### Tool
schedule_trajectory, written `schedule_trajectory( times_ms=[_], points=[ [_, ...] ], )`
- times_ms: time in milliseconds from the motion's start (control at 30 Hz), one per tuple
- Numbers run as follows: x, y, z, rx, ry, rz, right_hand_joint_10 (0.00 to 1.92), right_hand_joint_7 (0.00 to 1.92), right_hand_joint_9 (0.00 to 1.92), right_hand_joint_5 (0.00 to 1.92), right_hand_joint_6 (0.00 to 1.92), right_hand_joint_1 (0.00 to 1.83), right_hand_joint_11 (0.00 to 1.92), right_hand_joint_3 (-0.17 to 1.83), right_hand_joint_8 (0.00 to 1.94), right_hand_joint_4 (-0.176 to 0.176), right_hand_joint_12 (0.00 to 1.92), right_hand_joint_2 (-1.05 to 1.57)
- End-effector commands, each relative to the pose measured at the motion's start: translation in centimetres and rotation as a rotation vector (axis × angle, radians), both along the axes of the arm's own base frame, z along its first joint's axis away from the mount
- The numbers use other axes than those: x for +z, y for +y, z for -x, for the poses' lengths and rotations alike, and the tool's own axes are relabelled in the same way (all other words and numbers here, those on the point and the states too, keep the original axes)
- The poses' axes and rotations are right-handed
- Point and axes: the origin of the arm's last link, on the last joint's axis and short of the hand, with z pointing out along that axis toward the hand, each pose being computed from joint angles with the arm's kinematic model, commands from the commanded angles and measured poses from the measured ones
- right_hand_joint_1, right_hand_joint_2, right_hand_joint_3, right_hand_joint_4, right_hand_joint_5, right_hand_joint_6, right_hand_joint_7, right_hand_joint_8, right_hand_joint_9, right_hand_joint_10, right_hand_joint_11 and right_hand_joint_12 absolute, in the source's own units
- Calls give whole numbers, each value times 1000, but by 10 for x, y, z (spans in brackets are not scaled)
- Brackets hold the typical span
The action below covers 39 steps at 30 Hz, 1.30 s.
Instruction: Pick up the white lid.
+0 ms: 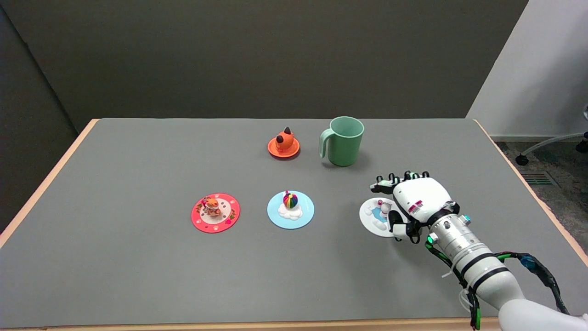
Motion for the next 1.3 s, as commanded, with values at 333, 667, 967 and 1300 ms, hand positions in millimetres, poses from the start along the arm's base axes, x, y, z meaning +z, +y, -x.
schedule_trajectory(
  times_ms=[333,667,967,1300],
  points=[
    [-1,8,7,-35,-9,-7,252,679,806,638,181,1143,531,1002,163,73,1083,762],
    [-2,7,11,-41,0,-11,425,717,734,519,527,1114,403,828,260,64,1180,870],
    [2,6,14,-43,15,0,523,659,684,464,620,1127,341,803,416,70,1282,897],
    [3,6,14,-44,19,4,696,587,606,253,935,1272,291,225,1608,71,1351,1213]
  ],
)
